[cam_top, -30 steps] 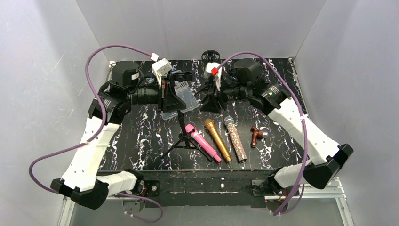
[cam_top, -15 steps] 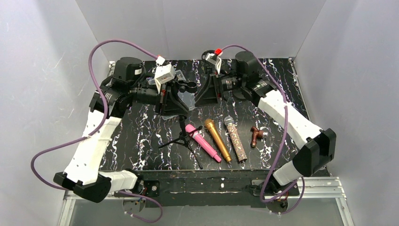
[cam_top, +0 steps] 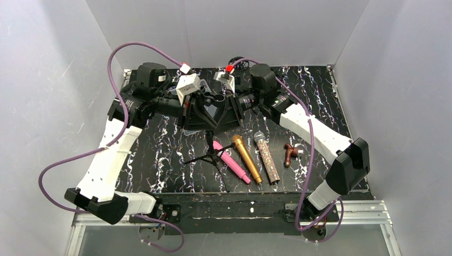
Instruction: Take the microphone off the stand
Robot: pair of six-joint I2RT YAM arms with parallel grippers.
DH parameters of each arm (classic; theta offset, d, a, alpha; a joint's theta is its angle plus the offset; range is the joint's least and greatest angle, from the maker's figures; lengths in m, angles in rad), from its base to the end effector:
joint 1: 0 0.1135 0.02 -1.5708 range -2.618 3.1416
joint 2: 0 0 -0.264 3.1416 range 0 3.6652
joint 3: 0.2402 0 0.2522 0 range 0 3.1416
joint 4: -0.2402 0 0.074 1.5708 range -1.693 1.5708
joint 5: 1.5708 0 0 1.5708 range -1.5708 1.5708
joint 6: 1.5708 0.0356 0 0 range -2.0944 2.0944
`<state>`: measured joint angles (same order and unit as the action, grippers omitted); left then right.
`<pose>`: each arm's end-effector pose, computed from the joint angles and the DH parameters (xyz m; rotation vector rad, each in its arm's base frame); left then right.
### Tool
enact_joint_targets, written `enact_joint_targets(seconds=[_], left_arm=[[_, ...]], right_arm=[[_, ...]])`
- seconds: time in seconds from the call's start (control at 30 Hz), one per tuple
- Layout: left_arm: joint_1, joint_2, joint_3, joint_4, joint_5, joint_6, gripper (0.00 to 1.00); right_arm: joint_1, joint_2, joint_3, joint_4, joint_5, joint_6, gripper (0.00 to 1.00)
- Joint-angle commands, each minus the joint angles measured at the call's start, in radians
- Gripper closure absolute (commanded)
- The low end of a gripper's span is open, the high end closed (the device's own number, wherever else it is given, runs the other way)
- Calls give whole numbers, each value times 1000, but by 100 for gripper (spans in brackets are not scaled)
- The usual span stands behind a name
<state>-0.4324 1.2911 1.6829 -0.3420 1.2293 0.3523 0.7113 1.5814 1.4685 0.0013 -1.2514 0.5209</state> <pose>0.2006 -0.1295 0.5205 1.4083 0.8444 -0.9856 0.2488 0.2591 0.4000 -1.2545 1.5873 1.8802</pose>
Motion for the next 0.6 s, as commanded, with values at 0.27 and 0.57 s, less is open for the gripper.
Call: enact_joint_targets(seconds=[0.27,0.57], left_arm=[[-3,-42,-18,26,59,12,100],[-3,-53,-39,55,-76,-28,100]], right_arm=[[26,-24,-17,109,-78,25,62],[24,-116,-52,7,-20,-109,88]])
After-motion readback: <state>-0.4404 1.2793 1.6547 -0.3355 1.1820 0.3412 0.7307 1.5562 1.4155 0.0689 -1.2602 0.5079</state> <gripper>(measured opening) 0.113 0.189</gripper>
